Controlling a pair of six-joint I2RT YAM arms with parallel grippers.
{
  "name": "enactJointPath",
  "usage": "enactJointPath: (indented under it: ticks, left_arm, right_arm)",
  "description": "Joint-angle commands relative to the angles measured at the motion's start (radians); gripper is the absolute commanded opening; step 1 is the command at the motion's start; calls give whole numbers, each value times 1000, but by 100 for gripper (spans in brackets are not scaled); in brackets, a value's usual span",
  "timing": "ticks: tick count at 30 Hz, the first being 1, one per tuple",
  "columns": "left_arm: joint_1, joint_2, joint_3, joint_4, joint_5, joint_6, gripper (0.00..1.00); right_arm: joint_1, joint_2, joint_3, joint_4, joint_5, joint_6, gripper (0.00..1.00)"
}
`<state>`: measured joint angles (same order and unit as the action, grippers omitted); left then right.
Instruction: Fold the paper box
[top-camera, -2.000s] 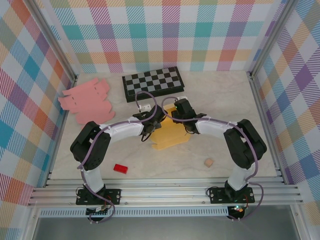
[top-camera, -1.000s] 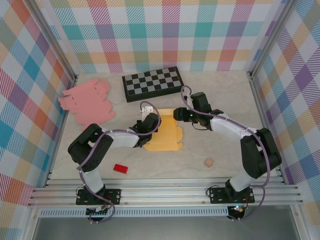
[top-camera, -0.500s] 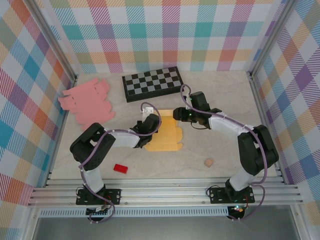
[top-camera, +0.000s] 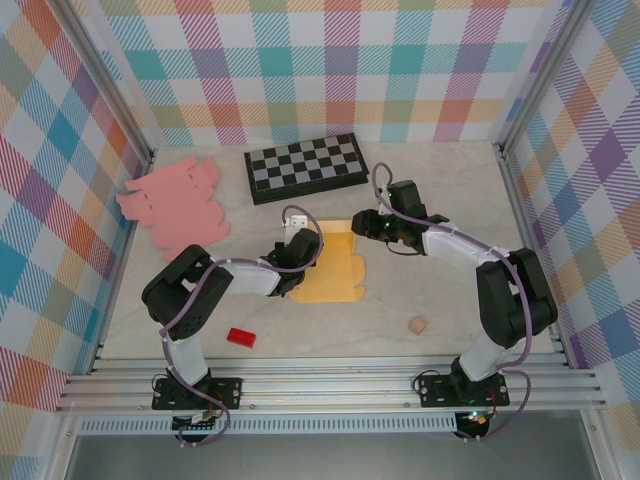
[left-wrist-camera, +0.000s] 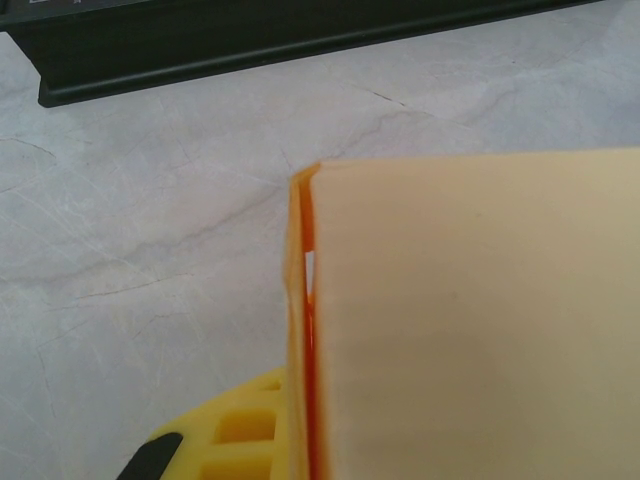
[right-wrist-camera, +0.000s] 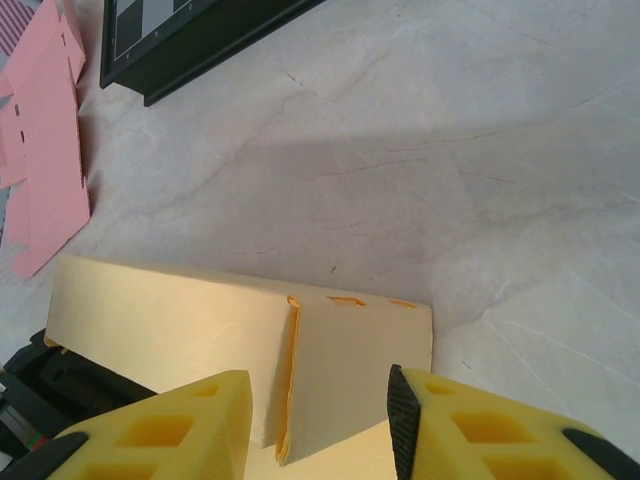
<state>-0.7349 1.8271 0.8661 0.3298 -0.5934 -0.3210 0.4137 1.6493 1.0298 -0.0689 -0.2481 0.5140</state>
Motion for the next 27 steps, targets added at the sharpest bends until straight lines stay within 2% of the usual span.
enactJointPath:
  ticks: [1,6,9,13,14,19,22,27]
  left_arm:
    - [-15,17,-16,23,-15,-4,5]
    - [-15,19,-14,17,-12,-7,5]
    - [-15,20,-7,0,-14,-18,6]
    - [-15,4,6,-35,9,-36,12]
    - [-15,-3,5,-39,21,-36,14]
    - [-15,-57,21,-83,81,-47,42]
    - [-15,-94,26,-104,107,-54,55]
    - [-15,-180,15,-127,177,-57,65]
  right_arm:
    - [-2,28,-1,12,-41,5,42]
    - [-3,54,9,4,-44,-3,41]
    - [-2,56,-2,-1,-25,-8,34]
    - [-3,51,-13,-6,-13,-13,33]
    - [-3,49,-14,-9,-12,-15,33]
    - [-3,44,-15,-18,5,-17,34]
    - [-3,38,-14,-19,12,-17,34]
    - [-3,24,-14,-24,23,-20,34]
